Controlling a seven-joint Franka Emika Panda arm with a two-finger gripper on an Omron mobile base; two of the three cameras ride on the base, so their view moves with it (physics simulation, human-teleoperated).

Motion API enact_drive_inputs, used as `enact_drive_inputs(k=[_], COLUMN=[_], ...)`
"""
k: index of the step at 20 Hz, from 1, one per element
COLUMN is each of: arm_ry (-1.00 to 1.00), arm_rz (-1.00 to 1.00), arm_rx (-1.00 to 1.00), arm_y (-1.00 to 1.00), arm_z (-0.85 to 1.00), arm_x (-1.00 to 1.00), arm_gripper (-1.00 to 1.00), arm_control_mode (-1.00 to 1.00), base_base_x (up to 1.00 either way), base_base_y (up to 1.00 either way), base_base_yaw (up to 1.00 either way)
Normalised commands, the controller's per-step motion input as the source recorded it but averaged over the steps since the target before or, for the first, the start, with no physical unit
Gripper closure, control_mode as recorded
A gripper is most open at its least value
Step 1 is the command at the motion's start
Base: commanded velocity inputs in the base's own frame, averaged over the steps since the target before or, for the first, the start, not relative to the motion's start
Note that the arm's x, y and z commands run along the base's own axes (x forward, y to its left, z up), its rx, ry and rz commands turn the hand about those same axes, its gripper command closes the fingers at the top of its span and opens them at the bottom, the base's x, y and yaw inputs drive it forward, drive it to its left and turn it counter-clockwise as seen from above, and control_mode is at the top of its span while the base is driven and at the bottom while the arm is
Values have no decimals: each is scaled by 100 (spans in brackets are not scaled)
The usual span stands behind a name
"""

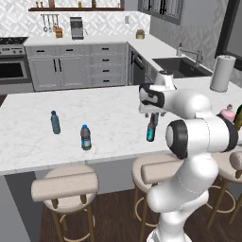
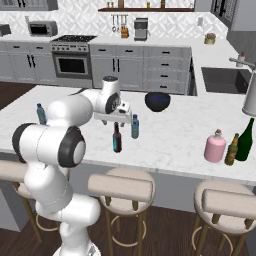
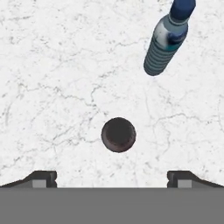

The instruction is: Move the plastic bottles in the middle to the plastics group, and the glass bottles in the middle to the glass group.

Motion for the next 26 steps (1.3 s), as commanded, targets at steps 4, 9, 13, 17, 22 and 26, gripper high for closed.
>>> enact_drive_inputs(k=[4, 9, 13, 17, 22, 26], arm_ry=[0, 0, 0, 0, 0, -7], arm_rz=[0, 0, 0, 0, 0, 0], arm_rx=[0, 0, 0, 0, 0, 0], arm_y=[0, 0, -8, -16, -1, 6], arm_z=[-16, -11, -8, -6, -4, -2], arm_x=[22, 22, 6, 0, -3, 9], arm_gripper=[-100, -100, -100, -100, -100, -100], arm_control_mode=[-100, -100, -100, -100, -100, -100], base_base_x=[0, 0, 0, 0, 0, 0], base_base_y=[0, 0, 0, 0, 0, 0], base_base_yaw=[0, 0, 0, 0, 0, 0])
